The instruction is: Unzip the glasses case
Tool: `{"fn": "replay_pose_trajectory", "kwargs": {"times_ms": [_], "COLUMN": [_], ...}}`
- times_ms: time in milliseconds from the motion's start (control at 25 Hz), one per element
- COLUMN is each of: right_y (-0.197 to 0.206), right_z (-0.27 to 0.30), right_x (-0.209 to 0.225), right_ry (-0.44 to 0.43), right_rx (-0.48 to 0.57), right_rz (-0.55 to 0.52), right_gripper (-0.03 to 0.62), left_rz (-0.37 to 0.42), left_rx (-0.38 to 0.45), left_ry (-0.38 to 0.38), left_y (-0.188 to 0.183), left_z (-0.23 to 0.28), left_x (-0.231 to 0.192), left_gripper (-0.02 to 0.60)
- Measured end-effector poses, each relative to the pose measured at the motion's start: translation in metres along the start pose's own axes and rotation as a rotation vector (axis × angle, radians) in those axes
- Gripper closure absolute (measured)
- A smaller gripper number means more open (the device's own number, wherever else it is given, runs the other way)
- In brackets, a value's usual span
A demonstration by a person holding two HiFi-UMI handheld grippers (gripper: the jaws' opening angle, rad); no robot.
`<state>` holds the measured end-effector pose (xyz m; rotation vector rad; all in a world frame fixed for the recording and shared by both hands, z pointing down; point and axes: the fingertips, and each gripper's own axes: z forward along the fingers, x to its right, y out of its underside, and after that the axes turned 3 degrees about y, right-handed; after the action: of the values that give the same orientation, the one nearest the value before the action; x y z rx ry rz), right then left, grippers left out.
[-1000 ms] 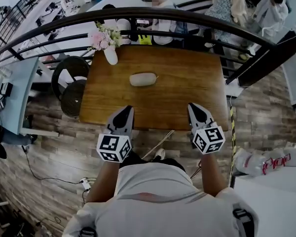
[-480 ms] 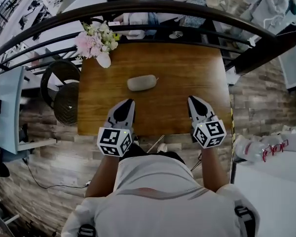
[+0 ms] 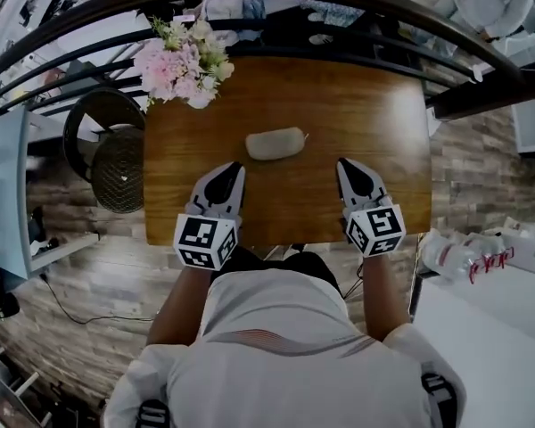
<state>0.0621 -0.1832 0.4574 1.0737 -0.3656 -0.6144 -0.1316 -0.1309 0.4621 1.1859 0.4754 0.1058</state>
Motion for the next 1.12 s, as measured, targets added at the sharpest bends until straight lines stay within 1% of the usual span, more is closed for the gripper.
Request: {"fn": "replay_pose_trajectory", "kwargs": {"times_ms": [40, 120, 240, 280, 360, 520, 680, 840, 960, 1120], "right_y": [0.003, 0.012, 0.030, 0.035, 0.040, 0.048, 0.059, 0.071, 0.081, 0.088], "right_z": [0.002, 0.009, 0.029, 0.036, 0.046, 0.059, 0.068, 0.082, 0.090, 0.095], "right_x": [0.001, 0.003, 0.002, 0.002, 0.001, -0.001, -0.005, -0.007, -0.008, -0.009], "right_ry": [-0.008, -0.038, -0.115, -0.141, -0.184, -0.234, -0.261, -0.271, -0.275, -0.275], "right_rx": [-0.004, -0.020, -0.076, -0.090, -0.102, -0.109, -0.123, -0.136, -0.155, -0.170], "right_rz": [-0.009, -0.065, -0.174, -0.197, -0.220, -0.225, -0.221, -0.216, -0.211, -0.198], "right_gripper": [0.542, 0.542, 0.540, 0.522, 0.519, 0.519, 0.520, 0.523, 0.523, 0.523], "left_rz": [-0.004, -0.014, -0.037, -0.043, -0.051, -0.062, -0.053, -0.032, -0.030, -0.030], "left_rx": [-0.006, -0.016, -0.027, -0.033, -0.046, -0.074, -0.117, -0.185, -0.233, -0.255], "left_ry": [-0.007, -0.026, -0.059, -0.069, -0.092, -0.131, -0.136, -0.131, -0.131, -0.129], "left_y": [0.003, 0.009, 0.019, 0.024, 0.035, 0.056, 0.076, 0.101, 0.117, 0.122], "left_z": [0.002, 0.008, 0.014, 0.015, 0.016, 0.029, 0.062, 0.103, 0.124, 0.137], "left_x": [0.000, 0.000, 0.004, 0.006, 0.008, 0.000, -0.020, -0.049, -0.063, -0.069], "left_gripper": [0.549, 0.549, 0.549, 0.549, 0.549, 0.549, 0.549, 0.549, 0.549, 0.549]}}
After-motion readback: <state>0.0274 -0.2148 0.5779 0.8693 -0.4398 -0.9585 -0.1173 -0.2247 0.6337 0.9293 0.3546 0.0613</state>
